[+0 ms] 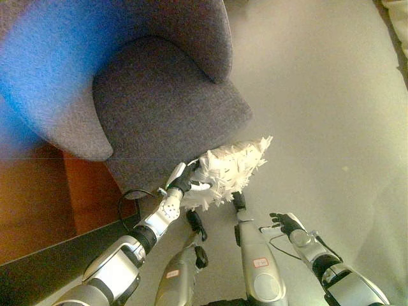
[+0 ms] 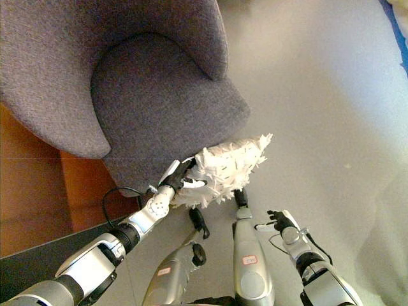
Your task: Pick up the pillow and put it on the sofa.
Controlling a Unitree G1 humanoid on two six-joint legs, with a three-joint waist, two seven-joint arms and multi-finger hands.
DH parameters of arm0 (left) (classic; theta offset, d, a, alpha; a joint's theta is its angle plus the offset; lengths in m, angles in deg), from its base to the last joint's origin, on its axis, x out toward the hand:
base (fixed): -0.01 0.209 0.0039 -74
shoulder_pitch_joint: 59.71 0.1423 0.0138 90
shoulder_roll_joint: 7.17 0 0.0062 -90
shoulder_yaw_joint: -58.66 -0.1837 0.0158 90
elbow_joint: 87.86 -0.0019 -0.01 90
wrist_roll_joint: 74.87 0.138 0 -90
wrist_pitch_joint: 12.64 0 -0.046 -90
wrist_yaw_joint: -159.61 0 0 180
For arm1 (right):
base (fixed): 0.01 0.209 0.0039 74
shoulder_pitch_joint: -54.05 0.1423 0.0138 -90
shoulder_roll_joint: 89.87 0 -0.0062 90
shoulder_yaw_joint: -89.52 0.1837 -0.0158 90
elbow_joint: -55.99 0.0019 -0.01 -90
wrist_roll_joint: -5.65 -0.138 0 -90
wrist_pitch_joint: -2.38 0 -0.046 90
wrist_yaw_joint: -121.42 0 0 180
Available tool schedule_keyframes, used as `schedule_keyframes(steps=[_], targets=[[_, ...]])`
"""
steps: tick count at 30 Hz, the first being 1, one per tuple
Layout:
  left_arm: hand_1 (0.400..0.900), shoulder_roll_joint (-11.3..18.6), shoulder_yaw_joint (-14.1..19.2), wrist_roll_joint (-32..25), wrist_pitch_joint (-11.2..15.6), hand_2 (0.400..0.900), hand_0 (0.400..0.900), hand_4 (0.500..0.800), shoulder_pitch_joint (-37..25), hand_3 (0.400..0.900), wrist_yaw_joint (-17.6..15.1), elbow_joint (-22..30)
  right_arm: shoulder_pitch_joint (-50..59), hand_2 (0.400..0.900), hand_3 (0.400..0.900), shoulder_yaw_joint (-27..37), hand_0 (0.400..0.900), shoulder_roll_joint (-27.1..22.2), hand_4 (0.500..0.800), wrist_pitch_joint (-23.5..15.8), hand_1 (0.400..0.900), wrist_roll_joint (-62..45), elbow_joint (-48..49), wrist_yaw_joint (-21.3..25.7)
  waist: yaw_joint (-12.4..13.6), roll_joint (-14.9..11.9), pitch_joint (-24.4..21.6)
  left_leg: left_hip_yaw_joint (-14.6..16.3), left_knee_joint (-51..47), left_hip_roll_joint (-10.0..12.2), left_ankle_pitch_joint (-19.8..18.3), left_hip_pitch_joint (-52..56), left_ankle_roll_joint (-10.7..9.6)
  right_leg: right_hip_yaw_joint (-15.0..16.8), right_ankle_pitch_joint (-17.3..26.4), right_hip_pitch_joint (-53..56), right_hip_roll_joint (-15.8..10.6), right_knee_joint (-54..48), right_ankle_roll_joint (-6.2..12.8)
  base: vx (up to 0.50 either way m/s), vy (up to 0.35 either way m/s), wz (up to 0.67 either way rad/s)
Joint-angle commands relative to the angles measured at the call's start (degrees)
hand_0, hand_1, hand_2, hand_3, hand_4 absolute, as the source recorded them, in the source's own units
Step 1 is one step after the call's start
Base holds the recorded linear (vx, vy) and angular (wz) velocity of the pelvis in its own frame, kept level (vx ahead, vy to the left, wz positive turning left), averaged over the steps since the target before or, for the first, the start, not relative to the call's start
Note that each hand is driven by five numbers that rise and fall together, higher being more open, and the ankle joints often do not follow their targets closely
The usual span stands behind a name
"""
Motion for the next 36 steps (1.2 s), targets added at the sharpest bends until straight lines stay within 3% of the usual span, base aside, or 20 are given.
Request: schedule_keyframes(steps=[1, 11, 15, 17, 18, 19, 26, 36], targets=[[0.9, 1.42, 2.07, 2.64, 2.43, 0.9, 0.9, 0.8, -5.16, 0.9, -4.16, -0.53, 0.81, 0.9, 0.9, -2.56, 0.9, 0.22, 0.8, 0.69, 0.9, -2.0, 2.35, 1.55, -1.36, -2.99, 0.94, -0.77, 12.3, 3.02, -7.5, -5.05, -3.66, -0.1, -2.89, -0.74, -2.7, 0.82, 4.28, -0.04, -0.045, -0.06], [0.9, 1.98, 2.41, 3.76, 2.53, 0.9, 0.9, 0.8, -10.16, 0.9, -7.45, -2.3, 1.39, 0.9, 0.9, -4.15, 0.9, 0.94, 0.8, 1.18, 0.9, -3.31, 4.42, 2.19, -2.04, -3.73, 0.94, -0.47, 13.08, 3.82, -6.62, -9.23, -4.03, -0.03, -2.74, -4.89, -1.94, 2.22, 3.93, -0.01, -0.032, -0.02], [0.9, 2.22, 2.71, 5.3, 2.31, 0.9, 0.9, 0.8, -12.37, 0.9, -11.93, -3.25, 1.87, 0.9, 0.9, -4.82, 0.9, 1.21, 0.8, 0.82, 0.9, -3.76, 5.43, 2.65, -2.28, -4.11, 0.94, -0.66, 13.76, 4.02, -6.16, -11.71, -4.18, 0.18, -2.43, -7.12, -1.54, 2.86, 3.8, 0.0, 0.0, 0.0], [0.641, 2.4, 2.78, 6.13, 1.88, 0.641, 0.641, 0.645, -13.83, 0.641, -12.92, -3.91, 2.2, 0.9, 0.9, -5.18, 0.9, 1.32, 0.8, 0.65, 0.9, -4.22, 6.09, 3.06, -2.41, -4.41, 0.94, -0.68, 14.08, 4.18, -6.02, -12.89, -4.25, 0.19, -2.32, -8.16, -1.43, 3.1, 3.77, -0.03, -0.038, 0.01], [0.488, 2.52, 2.76, 6.28, 1.44, 0.488, 0.488, 0.553, -14.6, 0.488, -13.0, -4.13, 2.35, 0.9, 0.9, -5.34, 0.9, 1.35, 0.8, 0.7, 0.9, -4.43, 6.56, 3.23, -2.5, -4.57, 0.94, -0.74, 14.18, 4.26, -5.93, -13.46, -4.28, 0.2, -2.22, -8.68, -1.36, 3.19, 3.77, -0.03, -0.041, 0.01], [0.4, 2.57, 2.77, 6.38, 1.06, 0.4, 0.4, 0.5, -15.15, 0.4, -13.07, -4.29, 2.45, 0.9, 0.9, -5.46, 0.9, 1.37, 0.8, 0.72, 0.9, -4.53, 6.93, 3.36, -2.57, -4.69, 0.94, -0.79, 14.24, 4.3, -5.85, -13.86, -4.31, 0.2, -2.15, -9.04, -1.29, 3.25, 3.77, -0.04, -0.056, 0.0], [0.4, 3.27, 2.43, 5.12, 0.53, 0.4, 0.4, 0.5, -19.2, 0.4, -12.25, -5.96, 3.11, 0.9, 0.9, -6.35, 0.9, 1.77, 0.8, 0.6, 0.9, -5.4, 9.66, 4.74, -3.04, -5.65, 0.94, -1.06, 13.76, 4.74, -5.12, -16.28, -4.64, 0.02, -1.67, -11.2, -0.67, 3.06, 3.92, -0.02, -0.053, -0.01], [0.4, 3.3, 2.32, 4.57, 1.25, 0.4, 0.4, 0.5, -19.48, 0.4, -11.72, -5.25, 2.93, 0.9, 0.9, -5.72, 0.9, 1.92, 0.8, 0.17, 0.9, -5.67, 8.96, 4.48, -2.78, -5.37, 0.94, -1.8, 13.66, 4.71, -5.08, -16.64, -4.67, -0.53, -1.86, -11.37, -0.98, 3.3, 3.84, 0.0, -0.008, 0.02]])
